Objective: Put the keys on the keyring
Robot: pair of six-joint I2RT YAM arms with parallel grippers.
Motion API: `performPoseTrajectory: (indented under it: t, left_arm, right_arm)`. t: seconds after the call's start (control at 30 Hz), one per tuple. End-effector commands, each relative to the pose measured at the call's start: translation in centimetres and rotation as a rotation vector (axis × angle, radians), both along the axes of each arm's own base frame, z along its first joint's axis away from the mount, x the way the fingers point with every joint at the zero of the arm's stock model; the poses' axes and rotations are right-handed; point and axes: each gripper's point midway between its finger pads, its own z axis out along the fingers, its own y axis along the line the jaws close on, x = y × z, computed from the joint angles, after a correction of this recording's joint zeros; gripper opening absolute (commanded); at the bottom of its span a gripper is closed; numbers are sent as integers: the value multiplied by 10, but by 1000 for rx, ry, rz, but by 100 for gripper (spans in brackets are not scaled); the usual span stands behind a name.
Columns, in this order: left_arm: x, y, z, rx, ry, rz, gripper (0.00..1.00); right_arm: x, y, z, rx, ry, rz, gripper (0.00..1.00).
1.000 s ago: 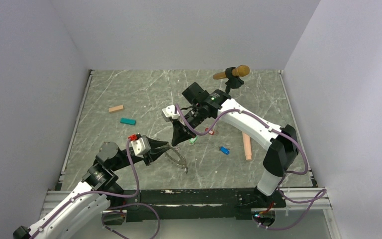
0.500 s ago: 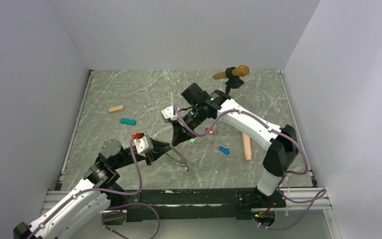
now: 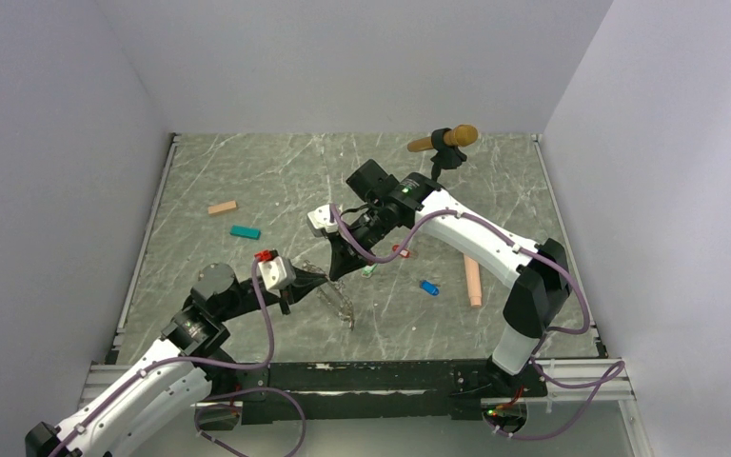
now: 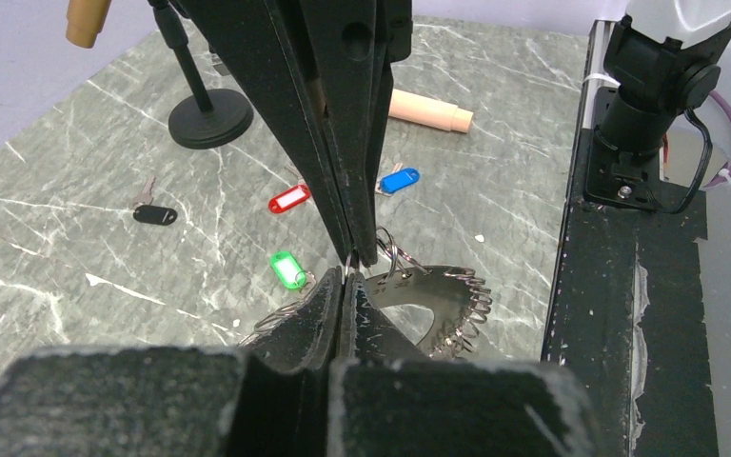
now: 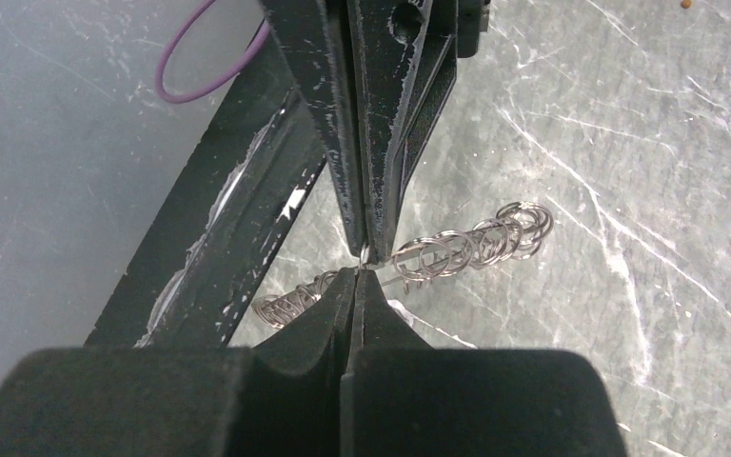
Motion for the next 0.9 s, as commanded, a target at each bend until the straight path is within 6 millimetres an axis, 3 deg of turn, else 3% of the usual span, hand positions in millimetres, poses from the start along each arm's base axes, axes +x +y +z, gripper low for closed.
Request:
performPoseTrajectory:
  t: [0.0,0.1,0.13,0.27,0.3,0.47,0.87]
  left_arm:
    - [1,-1,21,-21,-28,-3,0]
    - [3,0,18,-6,-20,6,0]
    - [3,1,18,-7,-27,16,0]
    - [1,8,24,-57,-93,42,0]
    - [-2,9,27,-76,-117,38,0]
    - [-17,11,42,-183,-209,-6,0]
    - [-42,9,68,-394,-265,-118,0]
  right_arm:
    - [-1,8,25,71,-43,25,0]
    - [-4,8,30,85,-31,41,0]
    - [-7,7,33,91,-22,49,4]
    - [-14,1,48,119,11,75,52]
    - [-12,-2,53,130,15,71,56]
    - [-1,-18,72,199,20,41,58]
    - [-11,-31,67,303,3,123,54]
